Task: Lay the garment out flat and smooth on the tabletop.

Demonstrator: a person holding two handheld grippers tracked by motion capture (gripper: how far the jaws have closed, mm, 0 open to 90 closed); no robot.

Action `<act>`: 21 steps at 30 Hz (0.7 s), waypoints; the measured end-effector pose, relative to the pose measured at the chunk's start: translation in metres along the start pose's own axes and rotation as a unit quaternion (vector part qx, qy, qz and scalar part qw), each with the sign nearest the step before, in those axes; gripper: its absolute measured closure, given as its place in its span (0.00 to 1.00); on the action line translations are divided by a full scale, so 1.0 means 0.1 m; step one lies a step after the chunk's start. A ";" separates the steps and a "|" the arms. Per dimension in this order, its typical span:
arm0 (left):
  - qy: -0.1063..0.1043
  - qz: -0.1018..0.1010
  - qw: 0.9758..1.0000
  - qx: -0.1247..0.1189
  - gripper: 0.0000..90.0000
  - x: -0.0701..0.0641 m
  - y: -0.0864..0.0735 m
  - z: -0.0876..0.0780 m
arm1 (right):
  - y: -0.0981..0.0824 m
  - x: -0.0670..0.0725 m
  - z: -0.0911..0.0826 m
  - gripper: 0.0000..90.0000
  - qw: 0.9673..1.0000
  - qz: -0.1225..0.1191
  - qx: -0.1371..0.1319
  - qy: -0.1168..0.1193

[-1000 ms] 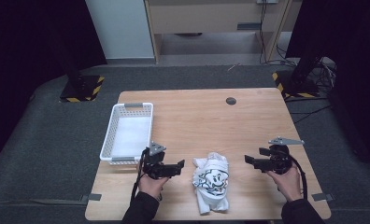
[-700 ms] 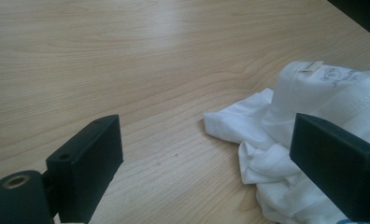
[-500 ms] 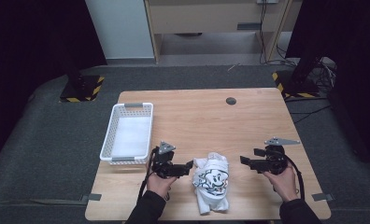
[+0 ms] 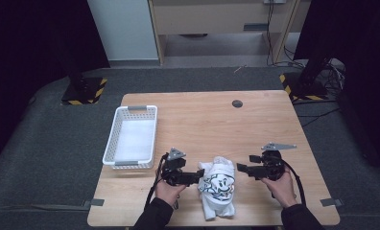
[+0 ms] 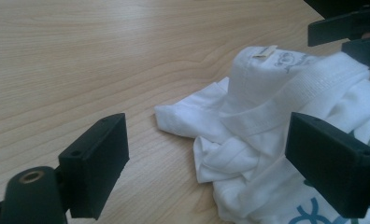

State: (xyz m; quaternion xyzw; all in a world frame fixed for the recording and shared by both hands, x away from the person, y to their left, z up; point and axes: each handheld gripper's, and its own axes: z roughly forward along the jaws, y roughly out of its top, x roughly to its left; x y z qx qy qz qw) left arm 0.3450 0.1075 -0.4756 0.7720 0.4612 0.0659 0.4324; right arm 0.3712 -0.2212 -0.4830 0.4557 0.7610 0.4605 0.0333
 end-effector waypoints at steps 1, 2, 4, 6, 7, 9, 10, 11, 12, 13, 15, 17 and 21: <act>-0.002 0.002 1.000 0.002 0.15 -0.01 0.00 0.01 | 0.00 0.02 0.02 0.23 1.000 -0.002 0.003 0.004; -0.004 0.002 1.000 0.003 0.16 -0.02 -0.01 0.02 | -0.01 0.04 0.05 0.23 1.000 -0.004 0.006 0.010; -0.008 0.005 1.000 0.007 0.16 -0.03 -0.02 0.04 | -0.01 0.05 0.06 0.23 1.000 -0.005 0.007 0.014; -0.012 0.005 1.000 0.010 0.16 -0.05 -0.03 0.06 | -0.02 0.07 0.09 0.24 1.000 -0.007 0.012 0.022; -0.013 0.006 1.000 0.011 0.17 -0.05 -0.03 0.07 | -0.02 0.08 0.10 0.24 1.000 -0.009 0.014 0.025; -0.017 0.006 1.000 0.014 0.17 -0.06 -0.04 0.08 | -0.03 0.09 0.12 0.25 0.999 -0.013 0.016 0.030; -0.020 0.006 1.000 0.017 0.18 -0.07 -0.06 0.10 | -0.04 0.10 0.13 0.26 0.999 -0.017 0.016 0.036; -0.020 0.006 1.000 0.017 0.19 -0.07 -0.06 0.10 | -0.04 0.10 0.13 0.26 0.999 -0.017 0.016 0.036; -0.023 0.005 1.000 0.019 0.19 -0.07 -0.07 0.12 | -0.05 0.10 0.14 0.26 0.999 -0.017 0.017 0.039; -0.025 0.005 0.999 0.021 0.19 -0.08 -0.07 0.13 | -0.05 0.10 0.14 0.26 0.999 -0.017 0.018 0.042; -0.029 0.005 0.999 0.024 0.21 -0.09 -0.09 0.15 | -0.06 0.11 0.15 0.27 0.999 -0.020 0.018 0.045; -0.033 0.007 0.999 0.028 0.22 -0.09 -0.10 0.17 | -0.06 0.11 0.17 0.27 0.998 -0.022 0.021 0.049; -0.042 0.008 0.999 0.034 0.25 -0.09 -0.11 0.19 | -0.07 0.15 0.23 0.28 0.998 -0.023 0.027 0.057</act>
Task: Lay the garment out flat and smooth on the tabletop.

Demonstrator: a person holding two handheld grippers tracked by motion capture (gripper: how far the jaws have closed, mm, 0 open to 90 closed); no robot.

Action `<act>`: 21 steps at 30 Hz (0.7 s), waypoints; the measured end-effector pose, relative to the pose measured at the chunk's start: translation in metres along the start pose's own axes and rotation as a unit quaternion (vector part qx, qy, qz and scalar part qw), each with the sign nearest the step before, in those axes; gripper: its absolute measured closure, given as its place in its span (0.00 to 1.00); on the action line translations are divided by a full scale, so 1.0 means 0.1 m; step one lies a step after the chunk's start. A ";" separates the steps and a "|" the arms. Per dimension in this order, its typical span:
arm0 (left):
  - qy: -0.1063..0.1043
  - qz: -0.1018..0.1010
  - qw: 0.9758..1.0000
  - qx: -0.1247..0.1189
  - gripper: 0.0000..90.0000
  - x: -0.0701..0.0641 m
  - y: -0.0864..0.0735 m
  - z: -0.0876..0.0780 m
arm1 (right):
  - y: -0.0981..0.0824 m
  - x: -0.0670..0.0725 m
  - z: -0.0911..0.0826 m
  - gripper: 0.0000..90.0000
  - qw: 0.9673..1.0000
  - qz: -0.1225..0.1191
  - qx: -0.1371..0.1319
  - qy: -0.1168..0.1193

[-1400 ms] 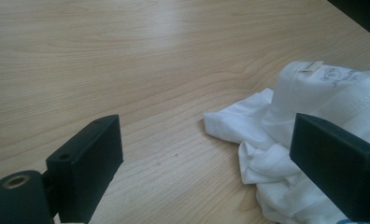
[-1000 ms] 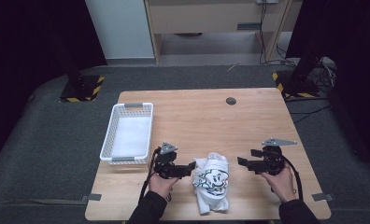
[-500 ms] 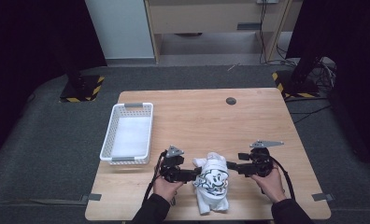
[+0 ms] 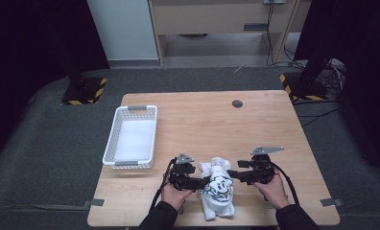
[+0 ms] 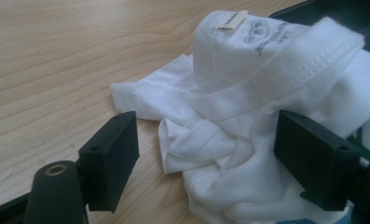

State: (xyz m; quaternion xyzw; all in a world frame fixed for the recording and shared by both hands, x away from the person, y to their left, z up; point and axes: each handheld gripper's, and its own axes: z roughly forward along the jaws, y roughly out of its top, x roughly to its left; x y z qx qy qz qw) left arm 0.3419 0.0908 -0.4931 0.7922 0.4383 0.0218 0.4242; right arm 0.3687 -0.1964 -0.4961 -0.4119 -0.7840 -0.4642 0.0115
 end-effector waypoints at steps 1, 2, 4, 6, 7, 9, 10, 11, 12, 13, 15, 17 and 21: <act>-0.003 -0.001 1.000 0.001 0.26 0.00 0.00 0.01 | 0.00 0.01 0.02 0.28 1.000 -0.001 0.004 0.001; -0.006 -0.002 1.000 0.002 0.27 0.00 -0.01 0.01 | -0.01 0.02 0.05 0.29 1.000 -0.003 0.008 0.002; -0.010 -0.001 1.000 0.005 0.31 0.01 -0.02 0.02 | -0.01 0.04 0.10 0.32 1.000 -0.006 0.016 0.004; -0.013 0.003 1.000 0.008 0.36 0.00 -0.03 0.02 | -0.02 0.07 0.12 0.38 1.000 -0.010 0.020 0.006; -0.015 0.003 1.000 0.008 0.38 0.00 -0.03 0.02 | -0.02 0.08 0.13 0.40 1.000 -0.012 0.021 0.006; -0.019 0.002 1.000 0.009 0.45 0.00 -0.04 0.03 | -0.03 0.08 0.14 0.47 1.000 -0.013 0.025 0.011; -0.021 0.004 1.000 0.011 0.48 -0.01 -0.04 0.04 | -0.03 0.09 0.14 0.50 0.999 -0.012 0.027 0.014; -0.021 0.005 1.000 0.012 0.53 -0.01 -0.05 0.04 | -0.04 0.08 0.15 0.56 0.999 -0.012 0.032 0.016; -0.023 0.005 1.000 0.014 0.53 -0.02 -0.05 0.05 | -0.04 0.08 0.15 0.56 0.999 -0.012 0.032 0.016; -0.024 0.007 1.000 0.016 0.62 -0.02 -0.05 0.05 | -0.04 0.08 0.16 0.62 0.999 -0.010 0.038 0.016; -0.027 0.008 0.999 0.018 0.65 -0.03 -0.05 0.06 | -0.05 0.08 0.16 0.65 0.999 -0.010 0.040 0.017; -0.031 0.009 0.999 0.019 0.71 -0.04 -0.05 0.06 | -0.05 0.09 0.16 0.72 0.999 -0.012 0.045 0.014; -0.038 0.005 0.999 0.022 0.82 -0.04 -0.05 0.06 | -0.05 0.09 0.15 0.85 0.999 -0.012 0.051 0.009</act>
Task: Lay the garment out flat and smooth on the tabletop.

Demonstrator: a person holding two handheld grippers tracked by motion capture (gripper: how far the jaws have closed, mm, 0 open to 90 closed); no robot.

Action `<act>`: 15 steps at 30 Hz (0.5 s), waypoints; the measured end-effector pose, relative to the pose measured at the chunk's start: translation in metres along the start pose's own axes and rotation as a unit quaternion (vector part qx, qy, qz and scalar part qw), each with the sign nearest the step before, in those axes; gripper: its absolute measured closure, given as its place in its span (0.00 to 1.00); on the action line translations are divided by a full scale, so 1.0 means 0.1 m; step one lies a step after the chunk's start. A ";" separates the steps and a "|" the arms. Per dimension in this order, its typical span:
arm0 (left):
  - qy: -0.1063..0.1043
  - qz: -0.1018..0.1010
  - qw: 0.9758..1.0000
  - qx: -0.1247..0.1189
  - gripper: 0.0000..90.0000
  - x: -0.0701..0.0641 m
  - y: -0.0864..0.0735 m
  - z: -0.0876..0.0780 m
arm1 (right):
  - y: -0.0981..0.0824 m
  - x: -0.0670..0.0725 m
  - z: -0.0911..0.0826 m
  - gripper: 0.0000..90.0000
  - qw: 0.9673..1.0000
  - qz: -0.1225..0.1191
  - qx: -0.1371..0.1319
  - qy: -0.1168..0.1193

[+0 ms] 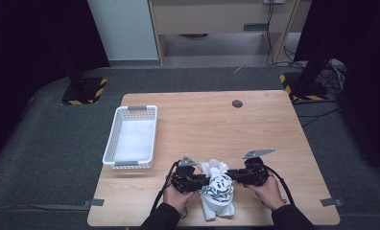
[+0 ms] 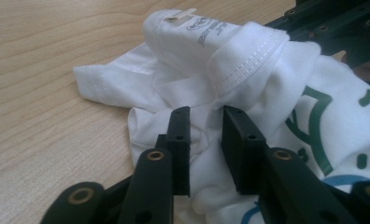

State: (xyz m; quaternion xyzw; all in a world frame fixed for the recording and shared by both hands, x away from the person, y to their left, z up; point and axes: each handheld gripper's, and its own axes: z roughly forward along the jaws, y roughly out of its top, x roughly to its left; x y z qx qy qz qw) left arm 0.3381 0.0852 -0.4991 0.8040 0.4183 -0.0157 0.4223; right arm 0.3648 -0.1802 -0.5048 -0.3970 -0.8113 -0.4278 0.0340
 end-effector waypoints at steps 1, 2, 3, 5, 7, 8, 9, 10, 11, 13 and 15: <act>-0.002 -0.001 1.000 0.003 0.85 0.00 0.00 0.00 | 0.00 0.00 0.00 0.87 1.000 0.001 0.002 -0.001; -0.002 0.000 1.000 0.003 0.88 0.00 0.00 0.00 | 0.00 0.00 0.00 0.89 1.000 0.001 0.003 -0.003; -0.002 -0.001 1.000 0.004 0.89 0.00 0.00 0.00 | 0.00 0.00 0.00 0.90 1.000 0.000 0.006 -0.004; -0.002 -0.002 1.000 0.004 0.92 0.01 0.00 0.00 | 0.00 0.01 0.00 0.92 1.000 -0.003 0.006 -0.009; -0.003 -0.005 1.000 0.001 0.94 0.01 0.00 -0.01 | 0.00 0.01 0.00 0.93 1.000 -0.002 0.005 -0.011; -0.004 -0.004 1.000 0.000 0.95 0.01 0.00 -0.01 | 0.00 0.02 -0.01 0.93 1.000 -0.002 0.005 -0.012; -0.004 -0.004 1.000 0.000 0.96 0.01 0.00 -0.02 | 0.00 0.01 -0.01 0.93 1.000 -0.003 0.004 -0.014; -0.004 -0.002 1.000 -0.003 0.97 0.01 0.00 -0.04 | 0.00 0.01 -0.02 0.93 1.000 -0.003 0.002 -0.017; -0.004 -0.002 1.000 -0.007 0.97 0.01 0.01 -0.05 | 0.01 0.01 -0.03 0.94 1.000 -0.002 -0.002 -0.018; -0.002 0.000 1.000 -0.015 0.98 0.01 0.03 -0.09 | 0.02 0.01 -0.07 0.94 1.000 -0.001 -0.012 -0.023; 0.002 0.003 1.000 -0.022 0.98 0.01 0.04 -0.13 | 0.03 0.00 -0.11 0.94 0.999 0.000 -0.022 -0.027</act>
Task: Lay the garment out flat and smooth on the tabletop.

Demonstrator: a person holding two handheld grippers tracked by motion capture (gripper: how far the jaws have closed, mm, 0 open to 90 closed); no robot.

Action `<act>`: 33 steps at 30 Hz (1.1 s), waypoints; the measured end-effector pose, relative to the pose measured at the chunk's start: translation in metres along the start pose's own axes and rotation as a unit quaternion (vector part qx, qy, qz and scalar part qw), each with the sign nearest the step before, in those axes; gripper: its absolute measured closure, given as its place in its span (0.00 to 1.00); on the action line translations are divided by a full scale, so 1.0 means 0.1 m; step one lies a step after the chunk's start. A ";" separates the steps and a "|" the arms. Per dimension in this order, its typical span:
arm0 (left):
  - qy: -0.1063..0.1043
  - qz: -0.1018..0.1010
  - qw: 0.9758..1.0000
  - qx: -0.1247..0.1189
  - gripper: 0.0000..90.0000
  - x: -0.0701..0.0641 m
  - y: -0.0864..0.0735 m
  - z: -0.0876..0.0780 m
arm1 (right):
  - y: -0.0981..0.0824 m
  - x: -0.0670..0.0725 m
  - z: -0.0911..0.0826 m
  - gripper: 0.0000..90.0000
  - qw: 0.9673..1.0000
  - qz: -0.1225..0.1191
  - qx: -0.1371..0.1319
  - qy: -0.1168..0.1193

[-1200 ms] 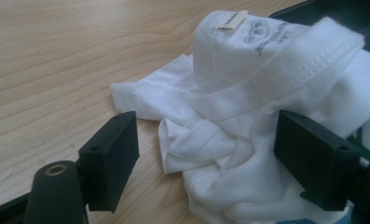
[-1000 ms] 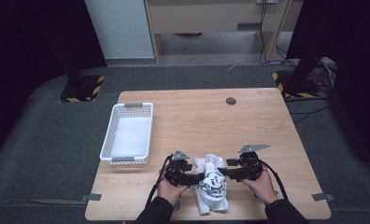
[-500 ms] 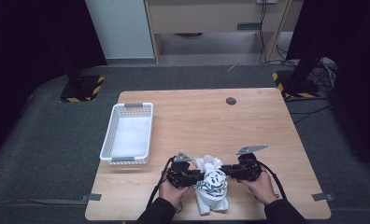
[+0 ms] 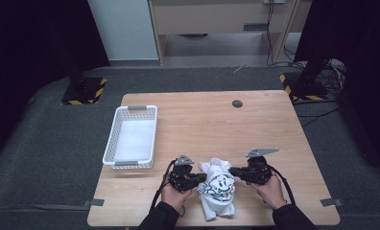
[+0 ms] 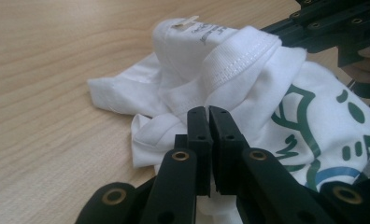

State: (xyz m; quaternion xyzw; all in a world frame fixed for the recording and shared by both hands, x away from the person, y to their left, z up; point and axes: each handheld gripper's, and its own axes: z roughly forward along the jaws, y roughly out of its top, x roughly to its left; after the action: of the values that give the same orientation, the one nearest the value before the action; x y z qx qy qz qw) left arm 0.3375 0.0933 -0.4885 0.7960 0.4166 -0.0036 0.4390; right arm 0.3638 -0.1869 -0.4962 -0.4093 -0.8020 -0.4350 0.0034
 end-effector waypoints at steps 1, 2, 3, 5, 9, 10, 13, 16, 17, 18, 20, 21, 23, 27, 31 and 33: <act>0.001 -0.001 1.000 -0.005 0.98 0.00 0.01 -0.02 | 0.00 0.00 -0.01 0.94 1.000 0.002 -0.003 -0.001; 0.004 0.002 1.000 -0.009 0.98 0.00 0.02 -0.04 | 0.01 -0.01 -0.03 0.95 1.000 0.001 -0.008 -0.003; 0.004 0.002 1.000 -0.009 0.98 0.00 0.02 -0.04 | 0.01 -0.01 -0.05 0.95 1.000 0.004 -0.013 -0.004; 0.006 0.004 1.000 -0.013 0.98 0.00 0.02 -0.05 | 0.02 -0.01 -0.06 0.95 1.000 0.004 -0.015 -0.006; 0.010 0.007 1.000 -0.018 0.99 -0.01 0.03 -0.08 | 0.03 -0.02 -0.09 0.94 1.000 0.005 -0.026 -0.012; 0.011 0.007 1.000 -0.020 0.99 0.00 0.04 -0.10 | 0.03 -0.02 -0.11 0.95 0.999 0.003 -0.031 -0.016; 0.015 0.007 0.999 -0.029 0.99 0.01 0.06 -0.15 | 0.04 -0.03 -0.15 0.95 0.999 0.002 -0.044 -0.024; 0.021 0.009 0.999 -0.035 0.99 0.03 0.08 -0.20 | 0.05 -0.04 -0.19 0.95 0.998 0.004 -0.054 -0.030; 0.024 0.010 0.999 -0.039 0.99 0.03 0.09 -0.22 | 0.05 -0.04 -0.20 0.94 0.998 0.004 -0.055 -0.032; 0.028 0.012 0.999 -0.041 0.99 0.03 0.10 -0.25 | 0.05 -0.05 -0.21 0.95 0.998 0.003 -0.057 -0.034; 0.034 0.017 0.998 -0.047 0.99 0.03 0.12 -0.29 | 0.06 -0.05 -0.23 0.95 0.997 0.002 -0.061 -0.036; 0.037 0.018 0.998 -0.050 0.99 0.02 0.13 -0.30 | 0.06 -0.04 -0.24 0.95 0.997 -0.001 -0.066 -0.039; 0.041 0.022 0.997 -0.055 0.99 0.02 0.14 -0.34 | 0.07 -0.03 -0.26 0.95 0.997 -0.004 -0.071 -0.040; 0.043 0.024 0.997 -0.060 0.99 0.01 0.16 -0.37 | 0.07 -0.01 -0.27 0.95 0.996 -0.008 -0.077 -0.044; 0.043 0.028 0.997 -0.062 0.99 -0.02 0.18 -0.39 | 0.09 0.01 -0.28 0.95 0.996 -0.013 -0.081 -0.045; 0.044 0.030 0.996 -0.067 0.99 -0.04 0.20 -0.41 | 0.11 0.02 -0.30 0.95 0.995 -0.018 -0.086 -0.045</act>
State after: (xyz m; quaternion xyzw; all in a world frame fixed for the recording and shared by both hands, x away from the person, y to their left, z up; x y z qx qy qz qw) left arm 0.3334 0.1139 -0.4481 0.7762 0.4106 0.0730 0.4728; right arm 0.3591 -0.2033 -0.4688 -0.4128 -0.7680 -0.4838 -0.0757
